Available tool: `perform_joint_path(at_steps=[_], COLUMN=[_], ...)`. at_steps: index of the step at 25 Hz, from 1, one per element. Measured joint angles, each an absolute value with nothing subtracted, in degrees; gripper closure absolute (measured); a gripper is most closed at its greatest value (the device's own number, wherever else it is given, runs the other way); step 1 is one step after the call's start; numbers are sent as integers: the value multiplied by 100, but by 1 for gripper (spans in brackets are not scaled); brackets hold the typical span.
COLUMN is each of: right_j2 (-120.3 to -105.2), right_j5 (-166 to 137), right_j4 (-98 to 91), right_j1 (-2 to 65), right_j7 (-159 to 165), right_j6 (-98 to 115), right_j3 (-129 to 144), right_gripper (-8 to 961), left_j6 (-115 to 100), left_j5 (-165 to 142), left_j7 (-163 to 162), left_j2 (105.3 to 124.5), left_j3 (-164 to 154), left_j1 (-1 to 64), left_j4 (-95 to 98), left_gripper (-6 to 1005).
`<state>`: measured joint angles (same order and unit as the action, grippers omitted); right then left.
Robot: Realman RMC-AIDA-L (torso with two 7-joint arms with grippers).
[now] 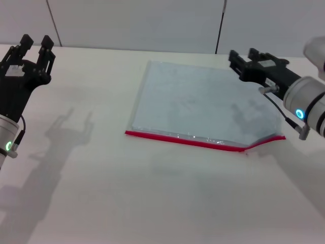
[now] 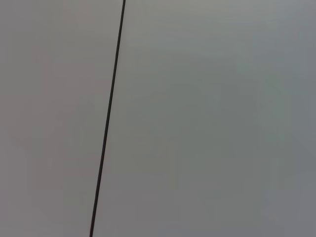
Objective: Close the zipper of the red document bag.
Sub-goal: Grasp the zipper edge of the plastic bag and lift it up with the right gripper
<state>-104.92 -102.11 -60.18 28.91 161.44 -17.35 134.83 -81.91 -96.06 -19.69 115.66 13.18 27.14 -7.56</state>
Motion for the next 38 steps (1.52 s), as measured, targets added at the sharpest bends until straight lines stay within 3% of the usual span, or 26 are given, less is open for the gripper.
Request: perform_joint_path(at_steps=[10, 13, 14, 15, 16, 17, 18, 20, 21, 31, 34, 38], right_j2=[-10479, -10557, -10621, -10845, -10845, -11251, -11251, -11576, -11640, -11466, -11364, -11296], right_j5=[-11036, -11022, -11012, -10964, -10964, -10726, -10726, -10293, -10030, -9230, -9482, -10182], right_j4=[-6606, -6617, -6621, -6617, -6617, -6524, -6524, -6278, -6095, -4051, -3797, -3678], right_j1=[2537, 2558, 2575, 2592, 2592, 2613, 2613, 2647, 2682, 3378, 3452, 3465], right_j7=[16043, 15560, 15273, 14650, 14650, 13563, 13563, 12378, 11915, 10586, 10612, 10990], right_j6=[445, 1251, 1588, 2230, 2230, 3188, 3188, 4208, 4619, 6561, 6961, 7160], right_j3=[11940, 11414, 11194, 10627, 10627, 9675, 9675, 8530, 8083, 6246, 5921, 5509], right_gripper=[471, 480, 483, 483, 484, 484, 484, 485, 485, 492, 391, 345], left_j6=[-8192, -8192, -8192, -8192, -8192, -8192, -8192, -8192, -8187, -8142, -8139, -8138], left_j5=[-9606, -9606, -9606, -9606, -9606, -9606, -9606, -9606, -9605, -9606, -9606, -9606], left_j7=[-1969, -1969, -1969, -1969, -1969, -1969, -1969, -1969, -1969, -1977, -1978, -1978], left_j2=[11566, 11566, 11566, 11566, 11566, 11567, 11567, 11567, 11568, 11560, 11559, 11557], left_j3=[1318, 1318, 1318, 1318, 1319, 1318, 1318, 1319, 1319, 1318, 1318, 1318], left_j1=[2699, 2698, 2698, 2698, 2700, 2703, 2703, 2715, 2724, 2741, 2740, 2737], left_j4=[-747, -747, -747, -747, -746, -747, -747, -746, -746, -747, -747, -747], left_gripper=[521, 521, 521, 521, 521, 521, 521, 521, 521, 521, 521, 521])
